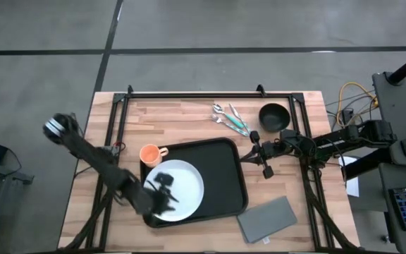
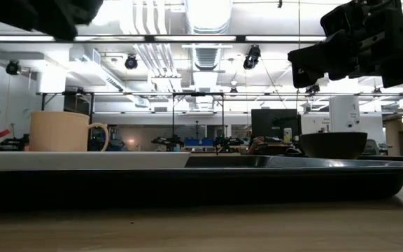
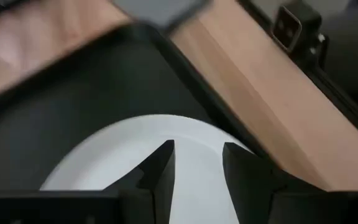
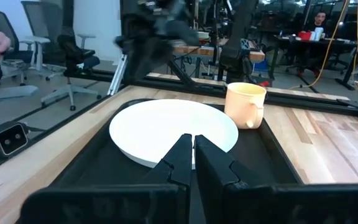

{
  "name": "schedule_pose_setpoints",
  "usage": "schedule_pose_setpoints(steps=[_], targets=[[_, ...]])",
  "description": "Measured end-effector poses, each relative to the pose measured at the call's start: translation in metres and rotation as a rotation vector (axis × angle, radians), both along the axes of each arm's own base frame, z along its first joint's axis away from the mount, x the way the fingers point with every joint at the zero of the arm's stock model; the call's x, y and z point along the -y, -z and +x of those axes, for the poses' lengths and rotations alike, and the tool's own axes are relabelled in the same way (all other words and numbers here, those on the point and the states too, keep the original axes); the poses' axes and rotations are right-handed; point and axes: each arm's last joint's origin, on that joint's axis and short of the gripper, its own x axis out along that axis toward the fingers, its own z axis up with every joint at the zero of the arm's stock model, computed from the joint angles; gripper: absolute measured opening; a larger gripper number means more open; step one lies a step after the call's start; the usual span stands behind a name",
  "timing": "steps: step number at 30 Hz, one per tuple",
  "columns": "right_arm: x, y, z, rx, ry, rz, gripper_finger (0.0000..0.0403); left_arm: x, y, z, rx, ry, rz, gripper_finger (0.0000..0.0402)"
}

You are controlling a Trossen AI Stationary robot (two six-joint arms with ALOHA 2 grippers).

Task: Set up tray
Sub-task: Put the black bowl on the white plate

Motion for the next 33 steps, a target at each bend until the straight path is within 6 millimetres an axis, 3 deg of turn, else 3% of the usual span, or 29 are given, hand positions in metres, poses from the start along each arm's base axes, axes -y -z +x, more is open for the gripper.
schedule_pose_setpoints(steps=[8,13,20,26,33], targets=[[0.001,0.0,0.0,0.002,0.049,-0.001,0.0009,-0.091,0.002,-0.051,0.28,0.069,-0.176,0.0116],[0.002,-0.002,0.001,0.017,0.053,-0.014,0.0009,-0.127,0.008,-0.074,0.425,0.016,-0.223,0.0116],[0.006,-0.008,0.006,0.027,0.093,-0.042,0.0009,-0.138,0.014,-0.09,0.517,0.019,-0.228,0.0116],[0.024,-0.006,0.004,-0.006,0.196,0.016,0.0009,-0.139,0.018,-0.094,0.58,0.034,-0.215,0.0116],[0.028,-0.018,0.008,0.051,0.163,0.029,0.0009,-0.141,0.015,-0.102,0.613,0.042,-0.239,0.0116]])
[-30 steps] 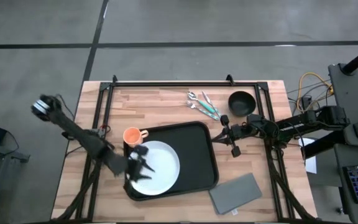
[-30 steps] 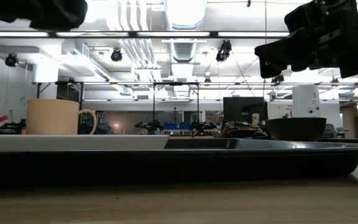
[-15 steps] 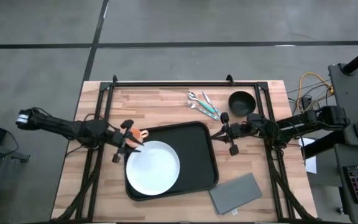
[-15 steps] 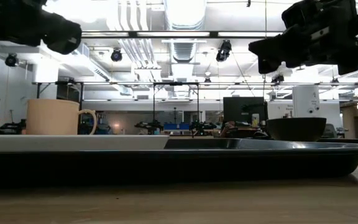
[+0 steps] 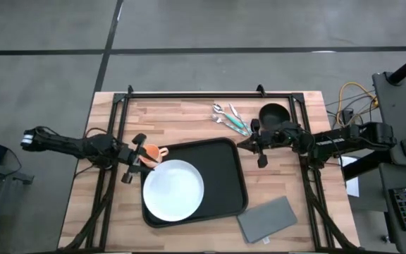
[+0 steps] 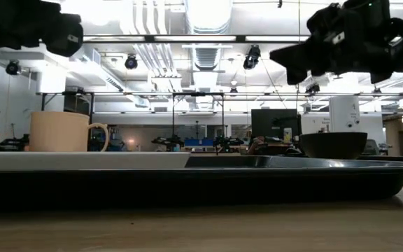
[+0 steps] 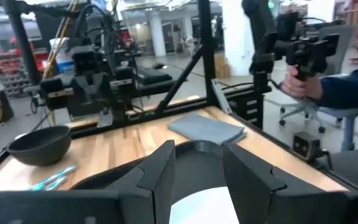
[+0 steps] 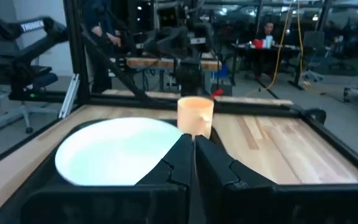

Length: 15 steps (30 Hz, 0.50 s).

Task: Set up tray
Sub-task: Put the black bowl on the white plate

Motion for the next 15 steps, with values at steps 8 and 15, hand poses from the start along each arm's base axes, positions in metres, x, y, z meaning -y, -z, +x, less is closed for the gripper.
schedule_pose_setpoints(steps=[8,15], targets=[[0.002,-0.019,0.012,0.022,-0.002,0.038,0.0009,-0.001,-0.001,-0.009,0.06,0.01,-0.025,0.0116],[0.004,-0.019,0.021,-0.146,-0.003,0.027,0.0009,-0.003,0.013,-0.016,0.094,-0.002,-0.033,0.0116]])
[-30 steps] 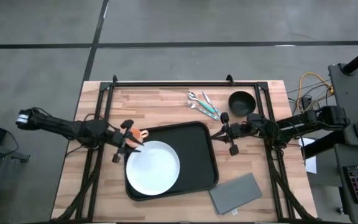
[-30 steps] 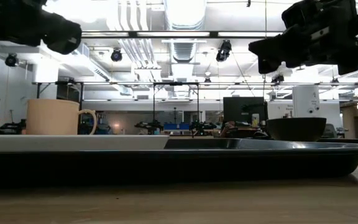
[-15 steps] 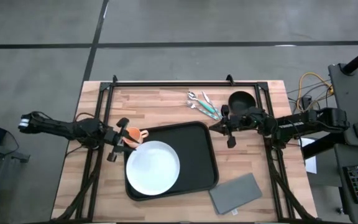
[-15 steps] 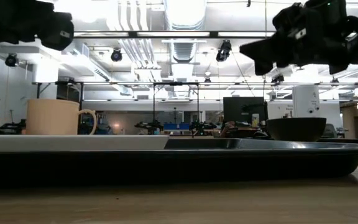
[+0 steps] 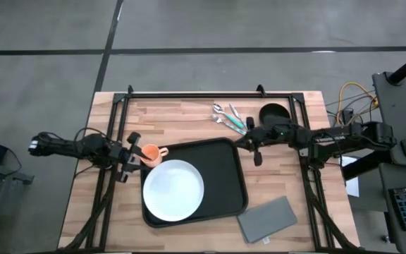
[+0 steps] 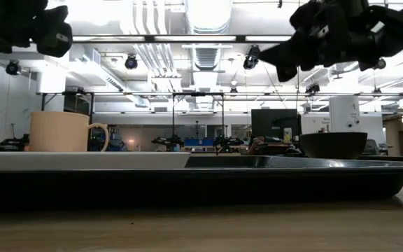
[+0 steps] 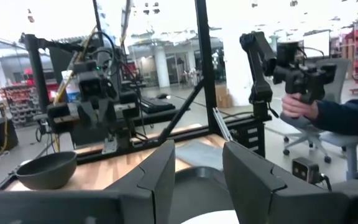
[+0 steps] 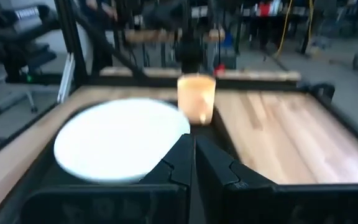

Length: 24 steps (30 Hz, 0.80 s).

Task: Set up tray
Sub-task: Put the black bowl on the white plate

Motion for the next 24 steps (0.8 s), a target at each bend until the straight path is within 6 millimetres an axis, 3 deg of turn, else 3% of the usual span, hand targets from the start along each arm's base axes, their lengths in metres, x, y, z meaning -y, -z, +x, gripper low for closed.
schedule_pose_setpoints(steps=[6,15,24], targets=[[0.0,0.006,0.0,-0.128,0.012,0.087,0.0009,-0.001,0.004,-0.006,0.054,-0.002,-0.007,0.0116],[0.003,0.009,0.0,-0.152,0.132,0.063,0.0009,-0.002,0.006,-0.011,0.032,-0.001,-0.019,0.0116],[0.004,0.01,-0.001,-0.162,0.12,-0.042,0.0009,-0.002,0.007,-0.011,0.078,-0.008,0.009,0.0116]])
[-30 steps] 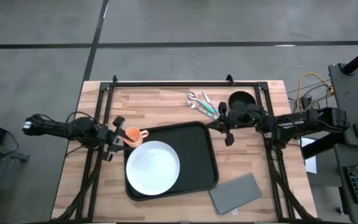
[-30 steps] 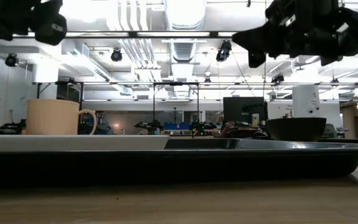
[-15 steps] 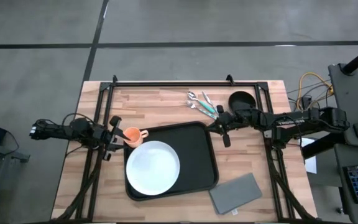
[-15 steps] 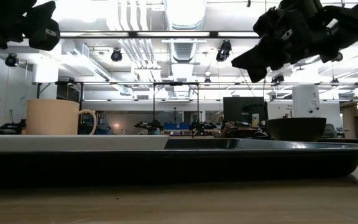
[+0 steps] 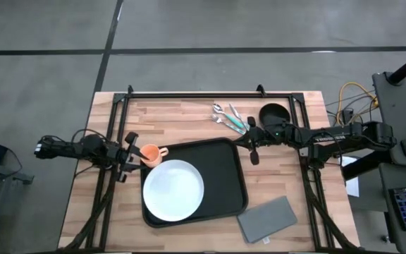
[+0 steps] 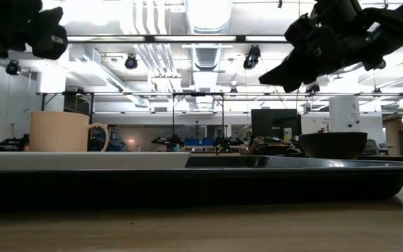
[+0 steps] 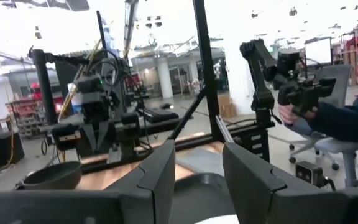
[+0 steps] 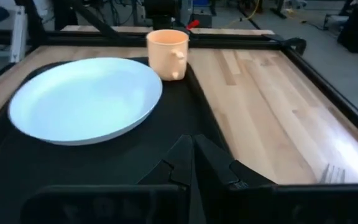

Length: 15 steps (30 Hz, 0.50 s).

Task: Set up tray
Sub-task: Put the black bowl on the white plate

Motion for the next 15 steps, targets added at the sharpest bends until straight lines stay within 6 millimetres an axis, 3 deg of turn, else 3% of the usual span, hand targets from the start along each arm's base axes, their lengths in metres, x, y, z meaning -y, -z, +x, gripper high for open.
schedule_pose_setpoints(steps=[8,15], targets=[[0.018,-0.016,0.005,-0.039,0.16,-0.017,0.0009,0.0,0.011,0.003,-0.034,-0.029,0.03,0.0116],[0.033,-0.028,-0.001,-0.335,0.326,0.07,0.0009,-0.002,0.012,0.004,-0.037,-0.093,0.025,0.0116]])
